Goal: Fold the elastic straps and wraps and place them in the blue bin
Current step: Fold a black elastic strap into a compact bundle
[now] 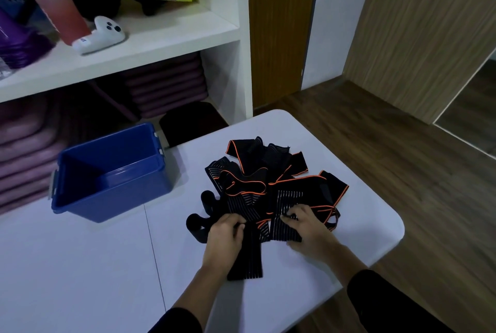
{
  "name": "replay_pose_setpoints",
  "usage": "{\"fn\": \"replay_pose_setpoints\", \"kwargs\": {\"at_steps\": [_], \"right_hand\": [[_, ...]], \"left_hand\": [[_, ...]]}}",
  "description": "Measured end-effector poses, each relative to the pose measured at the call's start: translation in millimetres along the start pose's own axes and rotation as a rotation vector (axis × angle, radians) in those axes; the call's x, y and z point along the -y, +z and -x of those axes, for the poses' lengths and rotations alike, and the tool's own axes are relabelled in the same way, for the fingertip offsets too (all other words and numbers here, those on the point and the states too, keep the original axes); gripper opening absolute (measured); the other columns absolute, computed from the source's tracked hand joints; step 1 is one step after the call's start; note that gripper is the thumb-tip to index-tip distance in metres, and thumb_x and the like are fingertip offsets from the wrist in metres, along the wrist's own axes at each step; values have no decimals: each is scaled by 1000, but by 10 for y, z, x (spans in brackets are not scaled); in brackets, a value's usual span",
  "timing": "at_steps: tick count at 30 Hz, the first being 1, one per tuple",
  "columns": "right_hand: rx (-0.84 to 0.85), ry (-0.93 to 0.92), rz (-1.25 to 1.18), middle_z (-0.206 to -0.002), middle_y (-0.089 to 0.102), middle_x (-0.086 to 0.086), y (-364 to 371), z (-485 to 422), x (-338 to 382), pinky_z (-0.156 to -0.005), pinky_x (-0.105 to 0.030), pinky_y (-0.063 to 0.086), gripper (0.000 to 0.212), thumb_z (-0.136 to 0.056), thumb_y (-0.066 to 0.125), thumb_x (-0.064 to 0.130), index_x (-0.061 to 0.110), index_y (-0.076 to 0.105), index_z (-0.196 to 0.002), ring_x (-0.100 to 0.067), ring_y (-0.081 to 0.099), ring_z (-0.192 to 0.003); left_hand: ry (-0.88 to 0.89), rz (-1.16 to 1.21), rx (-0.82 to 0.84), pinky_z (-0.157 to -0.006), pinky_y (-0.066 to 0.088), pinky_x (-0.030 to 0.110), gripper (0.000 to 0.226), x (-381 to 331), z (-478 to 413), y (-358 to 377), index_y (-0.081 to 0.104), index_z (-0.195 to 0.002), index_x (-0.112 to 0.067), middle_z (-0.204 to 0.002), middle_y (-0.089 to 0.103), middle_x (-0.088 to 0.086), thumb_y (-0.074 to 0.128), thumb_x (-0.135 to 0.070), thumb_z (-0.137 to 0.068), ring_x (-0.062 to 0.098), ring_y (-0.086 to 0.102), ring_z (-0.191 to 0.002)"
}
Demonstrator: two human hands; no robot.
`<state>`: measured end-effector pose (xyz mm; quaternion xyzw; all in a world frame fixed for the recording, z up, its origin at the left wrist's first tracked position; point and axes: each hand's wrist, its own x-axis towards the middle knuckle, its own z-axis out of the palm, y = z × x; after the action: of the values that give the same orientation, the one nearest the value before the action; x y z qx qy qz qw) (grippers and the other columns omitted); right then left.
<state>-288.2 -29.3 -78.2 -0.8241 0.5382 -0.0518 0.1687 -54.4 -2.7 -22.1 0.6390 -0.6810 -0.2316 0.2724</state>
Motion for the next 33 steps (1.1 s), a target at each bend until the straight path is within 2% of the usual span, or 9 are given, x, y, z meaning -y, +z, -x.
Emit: {"fn": "replay_pose_setpoints", "kwargs": {"at_steps": [4, 6, 8, 10, 15, 20, 26, 29, 33], "right_hand": [[-126, 27, -196, -107, 64, -5, -164, 9, 94, -96, -28, 38, 35, -88, 51, 32, 9, 65, -111, -11, 45, -109], [-186, 94, -269, -82, 61, -4, -361, -29, 165, -75, -31, 44, 28, -95, 45, 29, 7, 61, -87, -12, 51, -80], [-240, 120, -330, -74, 58, -2, -602, -78, 226, -63, -29, 41, 24, -97, 44, 27, 10, 57, -85, -16, 53, -68], [-290, 98, -361, -77, 63, -4, -856, -153, 259, -63, -31, 43, 22, -97, 44, 25, 11, 61, -96, -19, 57, -68], [-470, 13, -387, -86, 64, 4, -1713, -351, 380, -67, -8, 37, 17, -95, 49, 18, 11, 64, -98, -10, 58, -78], [-583, -66, -508, -88, 67, 12, -2448, -522, 708, -68, -6, 42, 12, -92, 55, 24, 22, 67, -93, 3, 60, -83], [-622, -147, -712, -93, 70, 6, -2898, -772, 1223, -80, -22, 53, 15, -88, 61, 26, 17, 71, -95, -5, 65, -87], [-634, -176, -778, -92, 71, 5, -3006, -877, 1439, -81, -29, 55, 15, -86, 62, 28, 19, 71, -94, -8, 66, -87], [-584, -223, -907, -93, 71, 5, -3119, -913, 1739, -76, -18, 51, 15, -88, 59, 27, 19, 71, -94, -5, 65, -88]], "left_hand": [[-8, 29, -51, -72, 41, 2, 12, -69, -65, -101, 68, -92, -14, -88, 65, -6, 58, -8, -87, 2, 59, -78], [-16, 58, -90, -70, 41, 1, 12, -135, -131, -205, 68, -92, -14, -87, 67, -7, 59, -8, -87, 2, 59, -75], [-15, 90, -132, -69, 39, -1, 13, -236, -211, -353, 69, -93, -13, -85, 66, -9, 59, -7, -87, 1, 58, -74], [-7, 130, -172, -68, 37, -3, 14, -364, -300, -533, 70, -92, -14, -84, 65, -11, 59, -7, -87, 0, 58, -73], [53, 228, -307, -64, 39, -1, 16, -674, -532, -1062, 70, -85, -18, -82, 66, -13, 60, -7, -87, -2, 61, -72], [186, 236, -403, -68, 43, 7, 13, -952, -729, -1627, 71, -86, -22, -86, 69, -10, 63, -12, -86, 1, 61, -81], [294, 236, -473, -66, 39, 7, 16, -1279, -770, -2225, 69, -83, -31, -76, 61, -24, 65, -16, -85, 5, 56, -79], [349, 269, -502, -68, 42, 10, 14, -1408, -751, -2430, 70, -83, -28, -81, 67, -20, 65, -15, -85, 2, 59, -78], [365, 272, -517, -62, 43, 7, 11, -1496, -767, -2592, 71, -85, -23, -82, 68, -17, 65, -14, -84, -1, 60, -77]]}}
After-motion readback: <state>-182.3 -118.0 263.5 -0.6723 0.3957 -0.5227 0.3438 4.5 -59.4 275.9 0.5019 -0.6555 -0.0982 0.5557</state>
